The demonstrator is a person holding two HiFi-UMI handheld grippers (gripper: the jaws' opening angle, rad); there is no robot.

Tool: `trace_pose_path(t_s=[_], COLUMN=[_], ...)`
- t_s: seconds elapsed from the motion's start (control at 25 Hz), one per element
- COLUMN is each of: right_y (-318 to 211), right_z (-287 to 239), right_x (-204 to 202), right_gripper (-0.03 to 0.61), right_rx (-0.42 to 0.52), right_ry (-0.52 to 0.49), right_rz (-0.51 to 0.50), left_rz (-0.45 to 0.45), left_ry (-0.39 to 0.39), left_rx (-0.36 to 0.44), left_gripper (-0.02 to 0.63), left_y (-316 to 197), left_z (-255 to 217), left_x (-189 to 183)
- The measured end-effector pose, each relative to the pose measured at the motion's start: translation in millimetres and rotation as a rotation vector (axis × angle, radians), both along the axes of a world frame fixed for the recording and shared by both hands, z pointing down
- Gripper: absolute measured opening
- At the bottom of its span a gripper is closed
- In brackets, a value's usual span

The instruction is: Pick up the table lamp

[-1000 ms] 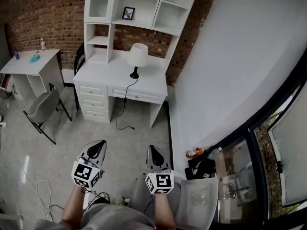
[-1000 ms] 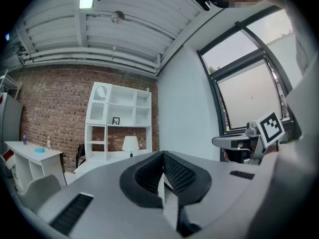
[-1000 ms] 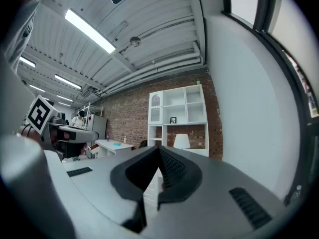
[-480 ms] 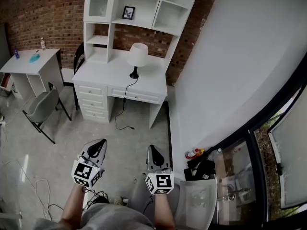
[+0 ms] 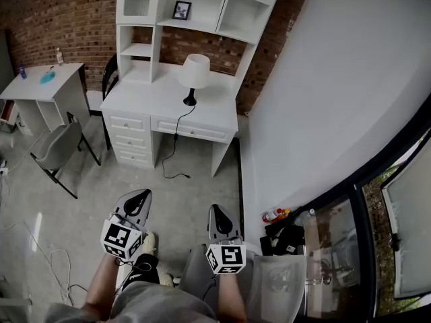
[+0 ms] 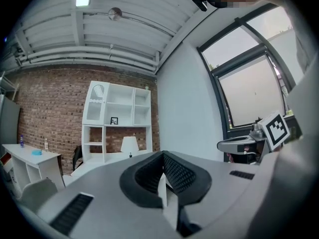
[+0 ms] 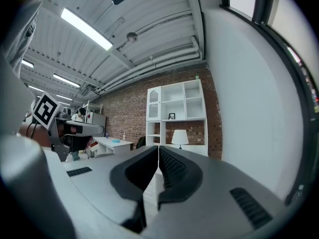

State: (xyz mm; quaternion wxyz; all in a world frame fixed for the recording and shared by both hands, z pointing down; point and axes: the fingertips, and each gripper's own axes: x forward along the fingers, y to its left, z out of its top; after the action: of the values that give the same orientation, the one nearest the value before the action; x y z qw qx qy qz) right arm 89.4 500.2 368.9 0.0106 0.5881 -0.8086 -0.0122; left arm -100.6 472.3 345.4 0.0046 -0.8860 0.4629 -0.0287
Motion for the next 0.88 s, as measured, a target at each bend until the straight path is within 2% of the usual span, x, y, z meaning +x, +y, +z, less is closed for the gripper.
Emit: trace_pose_path(t_s=[0.36,0.68,0.88], right_y=[-92.1,-225.6,-308.4], right_z=[14.4,12.8,3.9], right_x=[9.1,1.2,-9.6], right_gripper=[0.023,0.023,0.023], right_rx=[-0.019,-0.045,-0.045], right_ry=[0.028,0.032,0.027], right_rz=[0.048,0.097,0.111], left_rz=[0.034,0.077,0.103], left_ry=[0.019,0.017,-0.015], left_rx=[-0.009,-0.020,-0.026], left_gripper=[0.003,0.003,0.003], left_y=[-116.7,-264.1,-344.8], left_z=[13.9,10.8,10.3], left_x=[4.5,-3.5,-11.0])
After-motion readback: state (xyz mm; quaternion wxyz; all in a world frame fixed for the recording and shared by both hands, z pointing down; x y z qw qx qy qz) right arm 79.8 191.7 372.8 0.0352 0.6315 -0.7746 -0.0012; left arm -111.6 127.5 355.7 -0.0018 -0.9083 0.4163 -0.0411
